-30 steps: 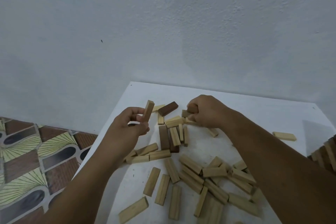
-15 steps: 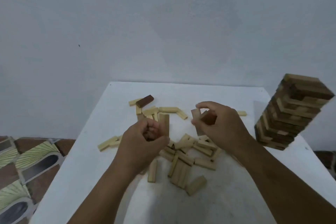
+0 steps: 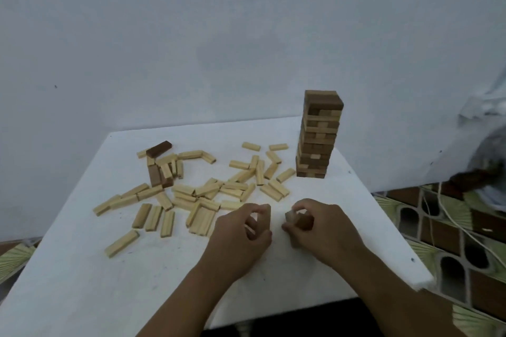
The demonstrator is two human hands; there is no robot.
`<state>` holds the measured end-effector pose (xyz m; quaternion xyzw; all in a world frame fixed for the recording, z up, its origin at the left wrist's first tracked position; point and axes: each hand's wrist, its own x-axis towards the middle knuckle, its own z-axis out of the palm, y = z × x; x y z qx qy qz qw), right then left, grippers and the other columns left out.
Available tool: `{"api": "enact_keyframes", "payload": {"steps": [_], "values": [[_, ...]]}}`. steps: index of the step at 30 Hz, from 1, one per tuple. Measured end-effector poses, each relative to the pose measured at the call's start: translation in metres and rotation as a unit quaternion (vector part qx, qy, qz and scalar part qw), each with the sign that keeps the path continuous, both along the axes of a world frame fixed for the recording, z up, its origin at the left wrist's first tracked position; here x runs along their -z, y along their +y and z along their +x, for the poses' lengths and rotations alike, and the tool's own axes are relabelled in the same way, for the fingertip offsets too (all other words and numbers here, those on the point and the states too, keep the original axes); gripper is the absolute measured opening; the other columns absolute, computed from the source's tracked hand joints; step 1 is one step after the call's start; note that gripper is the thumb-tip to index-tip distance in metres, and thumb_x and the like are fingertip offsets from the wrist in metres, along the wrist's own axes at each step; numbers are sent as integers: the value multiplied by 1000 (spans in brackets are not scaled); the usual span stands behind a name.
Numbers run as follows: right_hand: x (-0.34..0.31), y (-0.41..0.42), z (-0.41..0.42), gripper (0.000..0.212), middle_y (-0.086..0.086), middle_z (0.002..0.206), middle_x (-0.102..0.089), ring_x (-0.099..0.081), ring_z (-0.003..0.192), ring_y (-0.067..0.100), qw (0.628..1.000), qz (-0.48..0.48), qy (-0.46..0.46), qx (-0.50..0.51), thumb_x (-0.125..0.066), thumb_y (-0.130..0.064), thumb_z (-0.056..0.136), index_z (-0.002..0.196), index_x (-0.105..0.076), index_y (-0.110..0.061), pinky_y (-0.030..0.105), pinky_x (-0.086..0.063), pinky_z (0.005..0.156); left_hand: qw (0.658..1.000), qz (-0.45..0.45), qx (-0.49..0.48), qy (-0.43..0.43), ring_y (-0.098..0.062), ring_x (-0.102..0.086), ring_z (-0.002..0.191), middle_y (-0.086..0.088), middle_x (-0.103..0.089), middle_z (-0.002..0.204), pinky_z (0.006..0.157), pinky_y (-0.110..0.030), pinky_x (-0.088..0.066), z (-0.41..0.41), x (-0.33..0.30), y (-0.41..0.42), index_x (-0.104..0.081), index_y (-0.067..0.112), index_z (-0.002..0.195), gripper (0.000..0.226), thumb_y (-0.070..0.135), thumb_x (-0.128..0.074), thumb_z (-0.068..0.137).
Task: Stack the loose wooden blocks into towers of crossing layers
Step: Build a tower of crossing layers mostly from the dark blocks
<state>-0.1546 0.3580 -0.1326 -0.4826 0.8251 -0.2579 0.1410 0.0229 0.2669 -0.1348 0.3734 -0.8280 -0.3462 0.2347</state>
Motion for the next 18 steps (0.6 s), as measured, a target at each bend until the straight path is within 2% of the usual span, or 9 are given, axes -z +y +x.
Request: {"api": "enact_keyframes", "payload": {"steps": [2,3,5,7,9,11,13,16,18], "values": [[3,3,0,32,-18,95,-67,-62,89,9,1000,-20,20,3,-66,-62,78,97,-66,-36,28,-52,79,999,-41,-3,-1,8,-59,70,19,-60,74,61,-3,-41,-6,3,5,-69,32,107,22,36,-71,86],[4,5,-1,38,-19,102,-64,-61,95,8,999,-34,17,8,-66,-63,78,105,-66,-36,27,-51,83,999,-52,-4,1,8,-58,71,19,-59,73,61,-3,-40,-8,4,6,-70,31,104,18,37,-70,87],[5,10,-2,42,-19,108,-58,-57,96,4,998,-59,-11,26,-66,-60,80,114,-58,-37,25,-50,83,998,-67,0,-18,4,-57,71,17,-59,76,60,-5,-39,-13,6,7,-68,31,102,18,40,-68,87],[7,14,-4,26,-17,101,-54,-56,88,2,995,-81,-47,25,-63,-45,87,105,-47,-36,19,-49,74,996,-83,6,-41,-1,-55,72,14,-59,81,64,-11,-41,-17,9,7,-68,29,102,21,40,-69,85],[11,16,-6,14,-12,90,-53,-56,81,7,994,-104,-42,11,-56,-29,92,95,-43,-32,21,-49,65,995,-93,13,-34,-4,-54,72,13,-58,80,64,-16,-42,-20,12,7,-69,30,98,19,41,-71,83],[17,19,-9,12,-13,86,-56,-59,80,9,989,-149,-17,8,-54,-23,93,92,-47,-32,24,-51,65,995,-97,31,-18,-3,-53,78,15,-59,80,64,-12,-37,-22,15,8,-69,31,95,14,41,-71,84],[23,21,-12,9,-15,89,-60,-59,80,5,983,-180,15,11,-61,-22,91,96,-58,-28,17,-51,68,991,-117,56,-13,-1,-53,85,19,-61,90,72,-10,-34,-23,21,8,-71,29,99,14,37,-66,89],[33,22,-14,12,-9,90,-65,-58,79,6,981,-190,48,2,-68,-26,87,98,-69,-21,19,-52,72,988,-140,59,4,0,-48,104,12,-59,114,88,-4,-31,-24,29,7,-73,22,108,19,24,-66,90],[34,20,-14,18,-8,94,-67,-58,83,7,980,-193,43,-13,-66,-30,86,100,-71,-20,18,-51,76,986,-152,62,27,1,-49,106,6,-64,116,95,-2,-30,-25,32,4,-74,19,103,20,22,-70,84]]}}
